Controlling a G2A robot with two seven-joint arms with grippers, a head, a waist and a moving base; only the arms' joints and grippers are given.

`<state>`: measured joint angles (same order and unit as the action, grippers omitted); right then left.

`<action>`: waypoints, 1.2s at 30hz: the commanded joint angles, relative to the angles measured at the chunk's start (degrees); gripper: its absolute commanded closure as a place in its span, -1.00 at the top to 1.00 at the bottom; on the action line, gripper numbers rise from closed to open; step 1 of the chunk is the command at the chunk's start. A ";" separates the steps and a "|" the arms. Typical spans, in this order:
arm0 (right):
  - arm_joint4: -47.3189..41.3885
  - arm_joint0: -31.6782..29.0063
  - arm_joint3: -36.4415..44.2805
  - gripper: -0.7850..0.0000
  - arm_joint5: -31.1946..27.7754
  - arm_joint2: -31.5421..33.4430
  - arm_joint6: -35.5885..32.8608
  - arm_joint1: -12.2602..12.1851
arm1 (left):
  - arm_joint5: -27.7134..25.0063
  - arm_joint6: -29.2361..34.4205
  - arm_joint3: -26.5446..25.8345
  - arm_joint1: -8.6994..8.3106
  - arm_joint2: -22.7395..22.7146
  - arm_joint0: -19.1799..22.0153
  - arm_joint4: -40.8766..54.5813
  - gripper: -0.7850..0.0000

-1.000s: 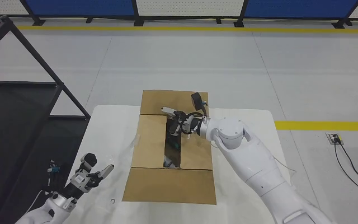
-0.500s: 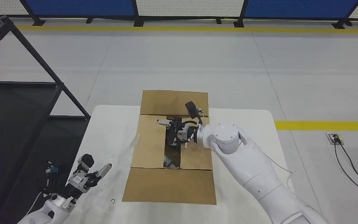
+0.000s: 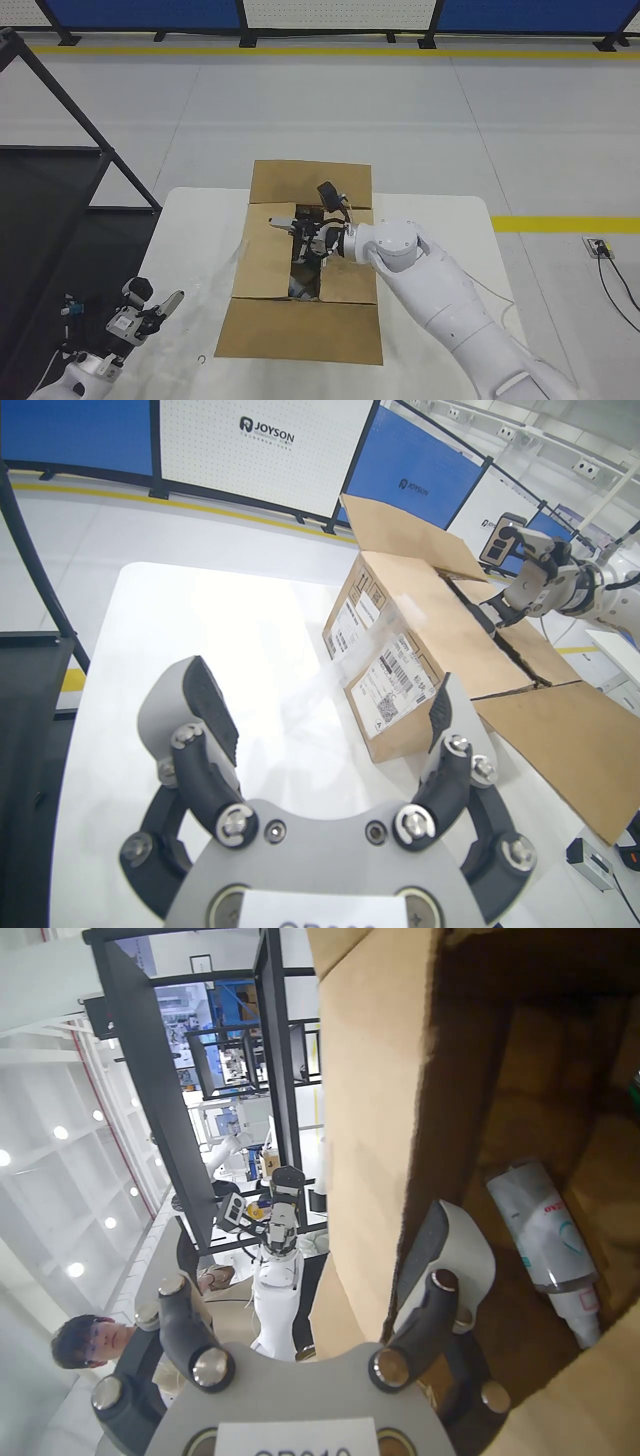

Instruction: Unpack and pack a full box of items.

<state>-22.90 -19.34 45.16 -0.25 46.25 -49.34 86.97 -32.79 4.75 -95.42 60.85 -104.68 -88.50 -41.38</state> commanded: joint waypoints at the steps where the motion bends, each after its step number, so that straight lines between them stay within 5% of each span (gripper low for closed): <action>1: -1.01 0.21 -0.21 1.00 -1.36 0.68 -0.82 0.06 | 0.08 -0.20 0.00 0.02 -0.08 -0.21 0.05 1.00; 14: -4.73 0.75 3.42 1.00 -5.16 0.68 1.97 2.21 | 0.86 -1.72 -1.47 0.11 -1.13 -1.08 0.39 1.00; 27: -4.01 4.19 -0.07 1.00 -10.79 -5.25 9.59 7.57 | 1.55 -0.40 -9.81 0.02 -3.53 -2.48 0.92 1.00; 36: -5.17 6.62 -5.68 1.00 -12.98 -7.77 7.70 11.13 | 3.99 2.22 -15.24 0.16 -2.25 -2.61 2.50 1.00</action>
<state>-28.01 -12.92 40.04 -12.97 38.70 -41.47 97.75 -29.51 6.72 -110.54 60.98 -107.33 -91.42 -38.62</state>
